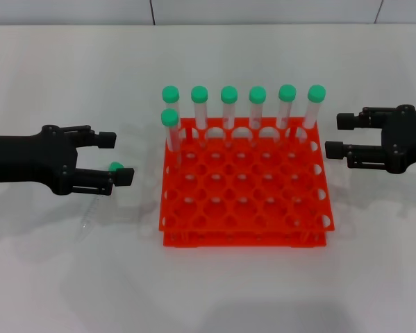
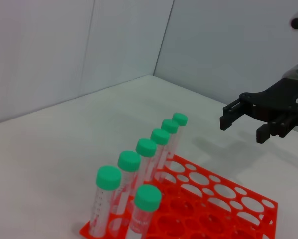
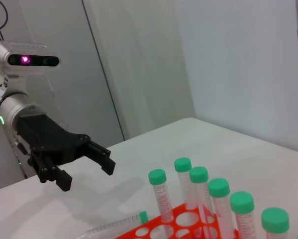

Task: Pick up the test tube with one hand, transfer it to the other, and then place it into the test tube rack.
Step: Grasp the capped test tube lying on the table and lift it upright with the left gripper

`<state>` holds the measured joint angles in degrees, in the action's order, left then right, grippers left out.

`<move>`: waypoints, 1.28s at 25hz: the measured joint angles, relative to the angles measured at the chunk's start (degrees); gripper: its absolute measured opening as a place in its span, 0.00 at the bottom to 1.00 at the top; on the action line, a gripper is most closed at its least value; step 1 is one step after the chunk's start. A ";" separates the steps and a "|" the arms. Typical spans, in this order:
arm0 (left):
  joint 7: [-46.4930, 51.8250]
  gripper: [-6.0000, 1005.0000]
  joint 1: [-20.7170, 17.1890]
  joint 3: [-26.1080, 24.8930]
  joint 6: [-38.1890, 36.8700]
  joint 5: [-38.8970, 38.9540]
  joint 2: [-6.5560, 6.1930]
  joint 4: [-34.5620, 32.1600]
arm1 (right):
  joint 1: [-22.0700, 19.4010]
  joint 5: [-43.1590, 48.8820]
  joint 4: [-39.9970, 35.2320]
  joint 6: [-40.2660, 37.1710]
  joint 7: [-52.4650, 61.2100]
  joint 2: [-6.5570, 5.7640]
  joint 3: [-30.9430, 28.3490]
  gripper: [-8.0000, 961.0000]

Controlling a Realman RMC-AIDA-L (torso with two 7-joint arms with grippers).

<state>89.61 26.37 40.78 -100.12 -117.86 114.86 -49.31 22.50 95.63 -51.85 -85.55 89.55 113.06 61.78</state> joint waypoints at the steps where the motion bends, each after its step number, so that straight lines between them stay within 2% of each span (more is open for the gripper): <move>1: -0.02 0.88 0.00 0.00 0.06 0.00 0.00 0.00 | 0.00 0.00 0.00 0.01 0.00 0.03 0.00 0.67; 32: 2.19 0.88 -0.01 0.00 0.88 -0.04 0.18 0.00 | -0.19 -0.01 0.00 0.13 0.01 0.59 -0.19 0.67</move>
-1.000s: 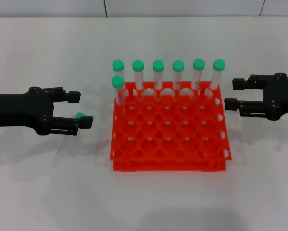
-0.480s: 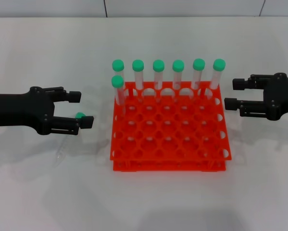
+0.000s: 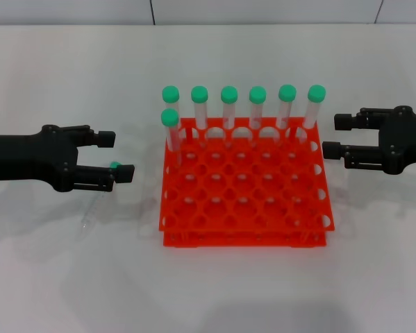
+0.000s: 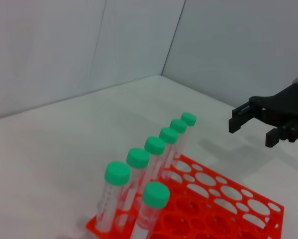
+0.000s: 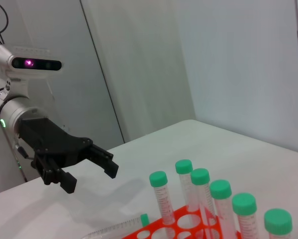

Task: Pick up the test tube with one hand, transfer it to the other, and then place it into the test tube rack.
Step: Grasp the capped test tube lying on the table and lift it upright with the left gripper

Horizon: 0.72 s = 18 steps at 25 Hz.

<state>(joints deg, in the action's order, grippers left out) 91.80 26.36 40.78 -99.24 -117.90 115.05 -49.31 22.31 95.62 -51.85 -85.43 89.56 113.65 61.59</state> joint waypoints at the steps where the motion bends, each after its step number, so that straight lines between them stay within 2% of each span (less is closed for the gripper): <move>1: 0.07 0.88 -0.03 0.00 0.06 -0.18 0.00 0.00 | 0.00 0.00 0.00 0.00 0.00 0.00 0.00 0.67; 6: 2.39 0.88 -0.13 0.28 0.08 -2.63 -0.37 -0.02 | 0.00 0.00 -0.01 0.05 0.00 0.13 -0.24 0.67; 10: 6.57 0.88 0.01 0.29 -0.20 -8.13 -0.85 -0.62 | -0.24 -0.09 0.00 0.09 0.00 0.26 -0.65 0.67; 18: 13.83 0.88 1.06 0.03 0.03 -14.90 -3.47 -0.87 | -0.51 -0.38 0.00 0.09 0.00 0.27 -0.69 0.67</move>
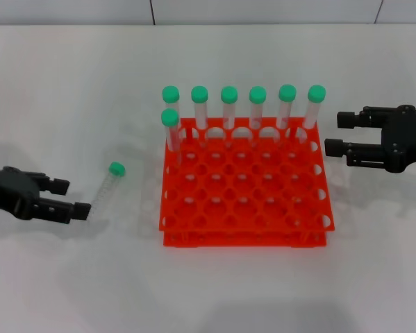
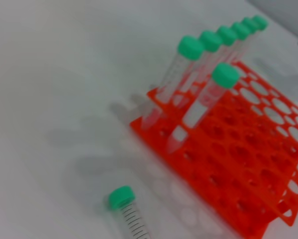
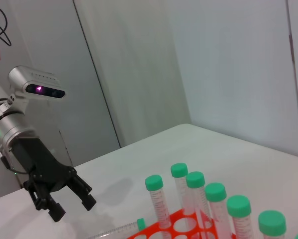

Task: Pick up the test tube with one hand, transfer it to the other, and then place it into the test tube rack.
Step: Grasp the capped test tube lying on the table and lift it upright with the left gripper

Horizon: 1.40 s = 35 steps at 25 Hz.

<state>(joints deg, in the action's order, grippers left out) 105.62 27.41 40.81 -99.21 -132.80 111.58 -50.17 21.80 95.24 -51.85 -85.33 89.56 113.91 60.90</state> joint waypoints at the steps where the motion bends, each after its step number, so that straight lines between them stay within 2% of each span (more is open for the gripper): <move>1: 0.71 0.88 0.44 -0.01 -0.06 -0.82 -0.19 -0.02 | 0.00 -0.04 0.00 0.00 0.00 0.02 -0.07 0.67; 6: 3.92 0.88 4.29 0.29 -0.13 -7.09 -0.58 0.16 | 0.11 -0.10 -0.02 -0.03 -0.03 0.56 -1.24 0.67; 14: 6.76 0.88 11.16 0.43 -0.49 -18.08 -0.19 2.27 | 0.49 -0.13 -0.07 -0.01 -0.33 0.73 -1.50 0.67; 20: 6.76 0.88 13.53 1.27 0.16 -19.09 0.48 4.29 | 0.52 -0.14 -0.09 0.00 -0.77 0.73 -1.49 0.67; 25: 8.17 0.88 13.60 4.51 1.84 -19.26 0.82 5.32 | 0.52 -0.15 -0.09 0.00 -0.85 0.76 -1.49 0.67; 35: 13.44 0.87 12.56 4.55 4.51 -18.68 1.96 5.24 | 0.54 -0.15 -0.09 0.00 -0.93 0.66 -1.49 0.67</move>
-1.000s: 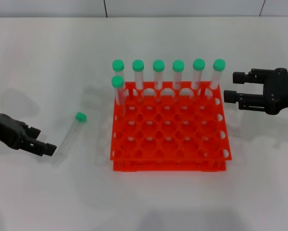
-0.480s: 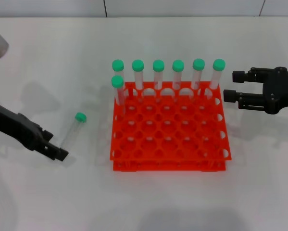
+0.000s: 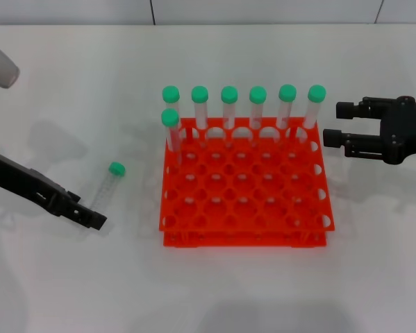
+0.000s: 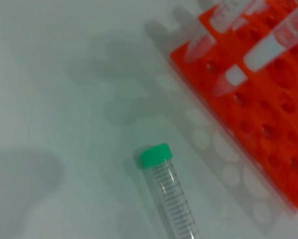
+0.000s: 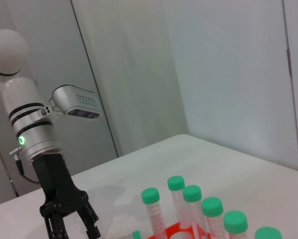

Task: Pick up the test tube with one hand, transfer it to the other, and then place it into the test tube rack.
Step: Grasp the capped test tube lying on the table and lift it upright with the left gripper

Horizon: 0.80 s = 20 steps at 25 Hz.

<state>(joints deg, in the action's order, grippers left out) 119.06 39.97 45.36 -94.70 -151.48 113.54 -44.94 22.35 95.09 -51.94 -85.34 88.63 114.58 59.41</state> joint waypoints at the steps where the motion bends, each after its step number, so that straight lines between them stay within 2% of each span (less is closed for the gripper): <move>1: 0.25 0.87 -0.04 0.02 0.12 0.02 0.14 -0.03 | 0.00 0.00 0.00 0.00 -0.04 -0.04 0.00 0.67; 11: 0.38 0.87 0.10 0.23 0.52 0.04 0.25 0.11 | -0.14 0.04 0.01 -0.26 -0.48 0.09 -0.76 0.67; 20: 0.80 0.87 0.54 0.33 0.39 -0.35 -0.26 -0.24 | -0.05 0.01 0.01 -0.25 -0.58 0.12 -0.79 0.67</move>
<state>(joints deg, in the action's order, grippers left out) 119.87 40.51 45.69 -94.30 -151.82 113.28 -45.17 22.30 95.10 -51.94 -85.59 88.05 114.70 58.62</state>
